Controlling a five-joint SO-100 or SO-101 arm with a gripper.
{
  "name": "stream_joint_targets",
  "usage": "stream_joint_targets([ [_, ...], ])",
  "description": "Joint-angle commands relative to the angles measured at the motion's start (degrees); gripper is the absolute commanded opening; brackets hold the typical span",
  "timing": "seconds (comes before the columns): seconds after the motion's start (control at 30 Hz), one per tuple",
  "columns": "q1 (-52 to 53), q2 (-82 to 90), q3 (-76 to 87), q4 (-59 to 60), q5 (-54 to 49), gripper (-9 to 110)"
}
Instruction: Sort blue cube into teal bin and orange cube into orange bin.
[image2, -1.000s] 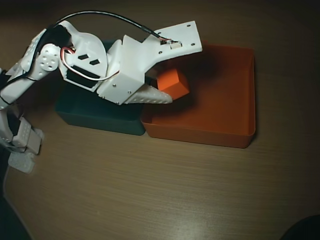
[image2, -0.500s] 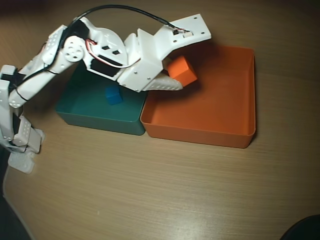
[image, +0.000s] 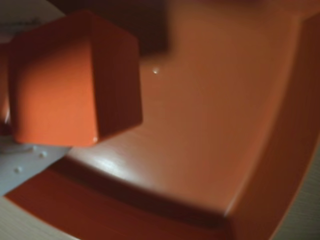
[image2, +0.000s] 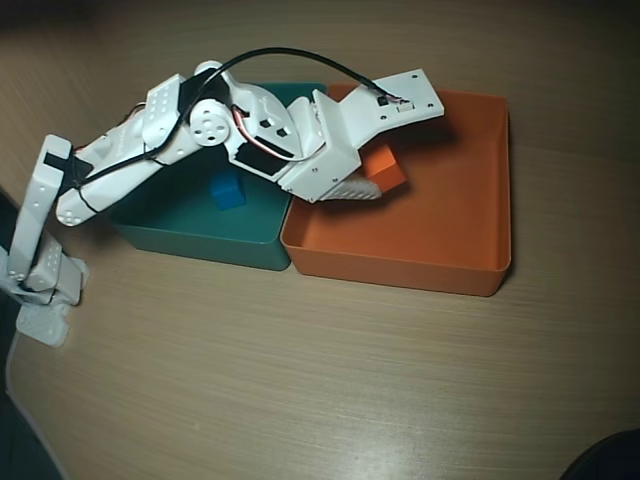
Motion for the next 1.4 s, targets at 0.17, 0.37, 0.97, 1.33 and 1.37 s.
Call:
stream_joint_targets([
  [0.17, -0.2, 1.8, -4.6, -1.0, 0.5, 11],
  [0.37, 0.0, 1.8, -4.5, -1.0, 0.5, 33],
  [0.97, 0.3, 2.0, -4.0, -1.0, 0.2, 27],
  [1.33, 0.3, 2.7, -3.9, -1.0, 0.4, -7],
  [1.37, 0.4, 2.7, -3.9, -1.0, 0.4, -6],
])
